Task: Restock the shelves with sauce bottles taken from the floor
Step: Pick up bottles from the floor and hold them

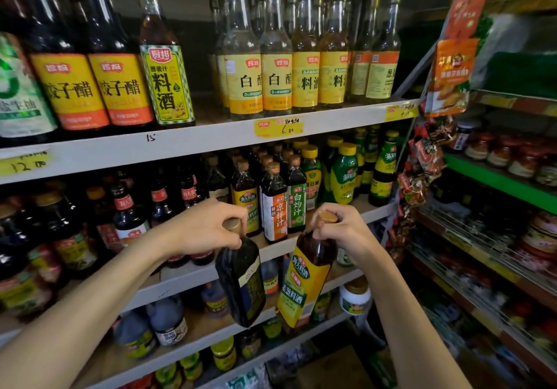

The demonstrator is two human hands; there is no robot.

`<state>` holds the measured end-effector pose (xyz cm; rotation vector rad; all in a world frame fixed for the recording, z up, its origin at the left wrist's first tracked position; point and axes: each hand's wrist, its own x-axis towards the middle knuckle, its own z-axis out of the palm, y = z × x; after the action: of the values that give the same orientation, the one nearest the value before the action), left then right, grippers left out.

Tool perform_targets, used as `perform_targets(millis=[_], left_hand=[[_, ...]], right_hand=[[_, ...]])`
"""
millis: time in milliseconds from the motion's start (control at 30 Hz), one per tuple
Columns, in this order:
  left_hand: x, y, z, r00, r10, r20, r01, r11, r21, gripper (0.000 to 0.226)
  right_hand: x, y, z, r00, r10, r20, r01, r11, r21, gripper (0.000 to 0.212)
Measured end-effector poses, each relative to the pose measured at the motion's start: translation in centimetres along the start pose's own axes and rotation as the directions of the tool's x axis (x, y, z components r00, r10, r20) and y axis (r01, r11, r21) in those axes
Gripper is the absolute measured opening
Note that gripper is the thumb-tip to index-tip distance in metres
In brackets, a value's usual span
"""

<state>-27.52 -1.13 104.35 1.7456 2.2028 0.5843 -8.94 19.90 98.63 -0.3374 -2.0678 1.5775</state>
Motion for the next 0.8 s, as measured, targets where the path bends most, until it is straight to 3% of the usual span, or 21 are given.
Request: perform_targets(millis=[167,400,633,800], left_hand=[[-2.4,-0.9,1.3,0.999,-0.028,-0.030,0.028,1.000,0.006,0.011],[-6.9,-3.2,1.3,0.983,-0.170,-0.066,0.170,0.985,0.000,0.016],[-10.5,-5.3,0.3,0.965,-0.240,-0.103,0.243,0.970,0.024,0.012],[-10.8,-6.1,-0.6,0.960,-0.263,-0.098,0.267,0.963,0.037,0.012]], right_hand=[[0.6,-0.2,2.3,0.991,-0.032,0.133,0.030,0.999,0.016,0.023],[1.9,-0.3,7.0,0.956,-0.024,0.294,0.033,0.999,-0.028,0.010],[2.9,-0.2,9.7,0.946,-0.011,0.325,0.028,0.998,-0.047,0.022],[3.3,-0.3,10.5,0.939,-0.004,0.344,0.027,0.998,-0.061,0.015]])
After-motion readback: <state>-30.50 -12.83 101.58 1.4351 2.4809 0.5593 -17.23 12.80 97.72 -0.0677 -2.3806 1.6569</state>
